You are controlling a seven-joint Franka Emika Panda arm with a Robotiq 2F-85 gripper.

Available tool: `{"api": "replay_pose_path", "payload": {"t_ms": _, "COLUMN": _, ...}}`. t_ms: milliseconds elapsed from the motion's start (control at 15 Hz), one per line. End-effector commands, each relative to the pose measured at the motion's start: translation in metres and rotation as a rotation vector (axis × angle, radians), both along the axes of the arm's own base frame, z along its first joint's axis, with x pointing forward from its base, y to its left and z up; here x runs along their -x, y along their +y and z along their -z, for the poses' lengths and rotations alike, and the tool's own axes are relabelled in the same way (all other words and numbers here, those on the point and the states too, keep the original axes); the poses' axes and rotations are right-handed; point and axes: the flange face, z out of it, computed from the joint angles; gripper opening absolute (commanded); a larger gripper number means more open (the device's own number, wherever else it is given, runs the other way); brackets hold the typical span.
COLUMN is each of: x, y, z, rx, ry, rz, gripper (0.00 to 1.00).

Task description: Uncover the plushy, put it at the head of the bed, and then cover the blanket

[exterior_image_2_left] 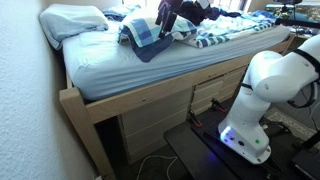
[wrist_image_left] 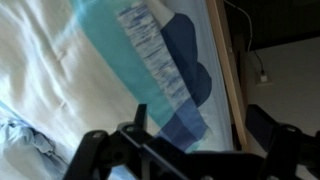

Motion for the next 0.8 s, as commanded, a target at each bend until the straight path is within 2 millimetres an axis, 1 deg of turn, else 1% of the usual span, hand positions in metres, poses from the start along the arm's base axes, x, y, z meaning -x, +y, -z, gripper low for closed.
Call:
{"api": "replay_pose_path", "payload": {"t_ms": 0, "x": 0.011, "y": 0.008, "z": 0.023, "rx": 0.081, "ry": -0.078, "rz": 0.008, "gripper": 1.0}}
{"api": "replay_pose_path", "payload": {"t_ms": 200, "x": 0.013, "y": 0.014, "z": 0.037, "rx": 0.185, "ry": -0.184, "rz": 0.024, "gripper": 1.0}}
{"api": "replay_pose_path", "payload": {"t_ms": 400, "x": 0.013, "y": 0.014, "z": 0.052, "rx": 0.302, "ry": -0.266, "rz": 0.048, "gripper": 1.0}}
{"api": "replay_pose_path", "payload": {"t_ms": 733, "x": 0.012, "y": 0.011, "z": 0.069, "rx": 0.404, "ry": -0.305, "rz": 0.099, "gripper": 1.0}}
